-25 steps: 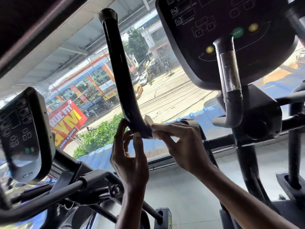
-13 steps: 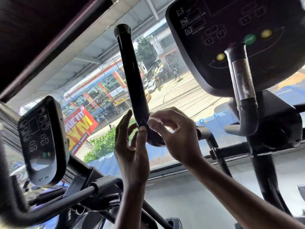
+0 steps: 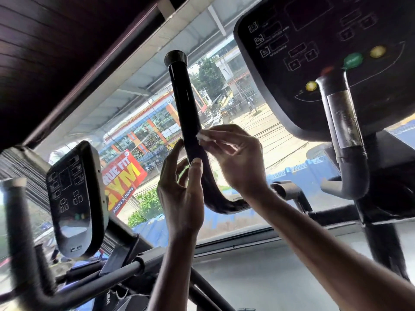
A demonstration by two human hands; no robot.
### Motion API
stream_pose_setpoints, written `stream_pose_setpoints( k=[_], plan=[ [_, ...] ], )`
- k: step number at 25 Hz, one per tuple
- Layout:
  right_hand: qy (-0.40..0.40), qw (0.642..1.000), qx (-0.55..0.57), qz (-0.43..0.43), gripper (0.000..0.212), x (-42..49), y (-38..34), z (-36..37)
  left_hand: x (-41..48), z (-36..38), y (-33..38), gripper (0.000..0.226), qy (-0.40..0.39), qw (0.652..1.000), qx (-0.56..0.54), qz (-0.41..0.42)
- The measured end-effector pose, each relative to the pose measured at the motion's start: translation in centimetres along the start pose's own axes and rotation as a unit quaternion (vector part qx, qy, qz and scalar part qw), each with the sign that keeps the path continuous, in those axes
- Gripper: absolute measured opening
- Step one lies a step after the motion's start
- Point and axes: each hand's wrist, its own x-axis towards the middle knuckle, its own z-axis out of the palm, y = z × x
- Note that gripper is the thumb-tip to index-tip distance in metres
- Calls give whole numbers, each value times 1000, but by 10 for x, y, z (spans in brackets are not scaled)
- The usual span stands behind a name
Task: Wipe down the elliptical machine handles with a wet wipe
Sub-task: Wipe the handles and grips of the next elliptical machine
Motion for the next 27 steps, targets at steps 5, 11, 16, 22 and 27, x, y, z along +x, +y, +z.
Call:
stream_pose_setpoints(
  k=[5,11,16,22,27],
  plan=[
    [-24,999,-20,13,20,13,2,-6,24,4,3,46,0,1000,4,18],
    [-43,998,-43,-4,21,41,1,-4,51,10,10,43,5,999,28,24],
    [-24,998,-44,-24,20,103,7,13,58,12,14,30,16,997,62,37],
    [-40,999,-35,-11,21,103,9,7,53,18,20,28,45,995,78,50],
    [25,996,-73,-53,20,155,-1,29,50,17,23,28,49,995,77,47]
  ],
)
